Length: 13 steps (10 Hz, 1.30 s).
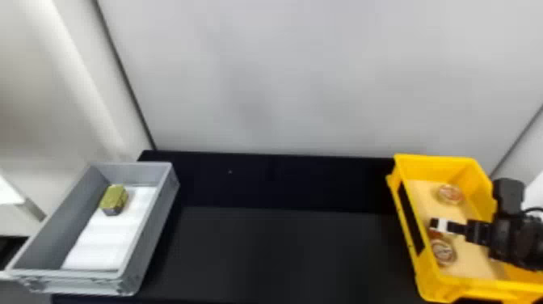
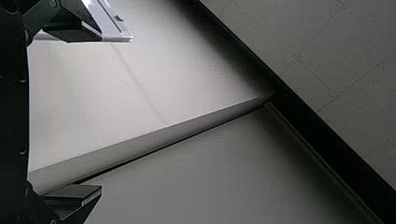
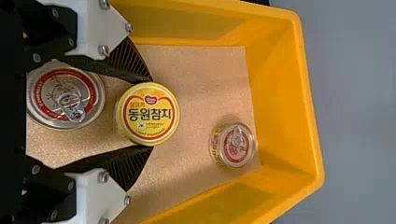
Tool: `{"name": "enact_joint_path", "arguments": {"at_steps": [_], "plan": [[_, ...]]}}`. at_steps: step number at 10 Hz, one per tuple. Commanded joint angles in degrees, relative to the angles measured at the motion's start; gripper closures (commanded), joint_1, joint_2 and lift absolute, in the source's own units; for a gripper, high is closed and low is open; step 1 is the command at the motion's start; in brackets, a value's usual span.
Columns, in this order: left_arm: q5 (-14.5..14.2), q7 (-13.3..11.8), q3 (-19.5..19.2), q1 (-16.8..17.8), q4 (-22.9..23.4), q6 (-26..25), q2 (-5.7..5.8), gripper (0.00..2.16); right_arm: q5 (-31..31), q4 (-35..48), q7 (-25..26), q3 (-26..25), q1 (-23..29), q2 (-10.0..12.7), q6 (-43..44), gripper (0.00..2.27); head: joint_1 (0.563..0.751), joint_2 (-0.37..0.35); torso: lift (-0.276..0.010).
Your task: Pick up the round yellow can and place it in the yellow rectangular box
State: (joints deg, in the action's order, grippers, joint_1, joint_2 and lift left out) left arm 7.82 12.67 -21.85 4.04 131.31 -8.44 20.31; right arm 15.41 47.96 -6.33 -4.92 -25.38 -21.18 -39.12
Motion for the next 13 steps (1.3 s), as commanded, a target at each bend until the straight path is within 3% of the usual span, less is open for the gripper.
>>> {"name": "enact_joint_path", "arguments": {"at_steps": [1, 4, 8, 11, 13], "plan": [[0.0, -0.1, 0.0, 0.0, 0.0, 0.0, 0.01, 0.13, 2.0, 1.3, 2.1, 0.4, 0.2, 0.0, -0.9, 0.21, 0.694, 0.054, -0.003], [0.0, -0.1, 0.0, 0.0, 0.1, -0.2, 0.01, 0.13, 2.8, 4.4, 2.3, 0.3, 0.8, -0.2, -1.4, 0.20, 0.694, 0.054, -0.003], [0.0, -0.1, -0.6, -0.4, 0.5, -0.9, -0.35, 0.13, 1.7, 31.7, 9.4, -1.2, 4.0, -0.4, -5.9, 0.16, 0.694, 0.054, -0.003], [0.1, -0.2, -0.7, -0.5, 0.5, -1.0, -0.35, 0.13, -1.5, 46.6, 10.8, -0.5, 0.2, -0.4, -7.6, 0.11, 0.694, 0.054, -0.003], [0.3, -0.4, -0.7, -0.6, 0.5, -1.1, -0.35, 0.13, -8.4, 55.5, 9.1, 2.7, -5.3, -0.7, -7.0, 0.01, 0.694, 0.054, -0.003]]}}
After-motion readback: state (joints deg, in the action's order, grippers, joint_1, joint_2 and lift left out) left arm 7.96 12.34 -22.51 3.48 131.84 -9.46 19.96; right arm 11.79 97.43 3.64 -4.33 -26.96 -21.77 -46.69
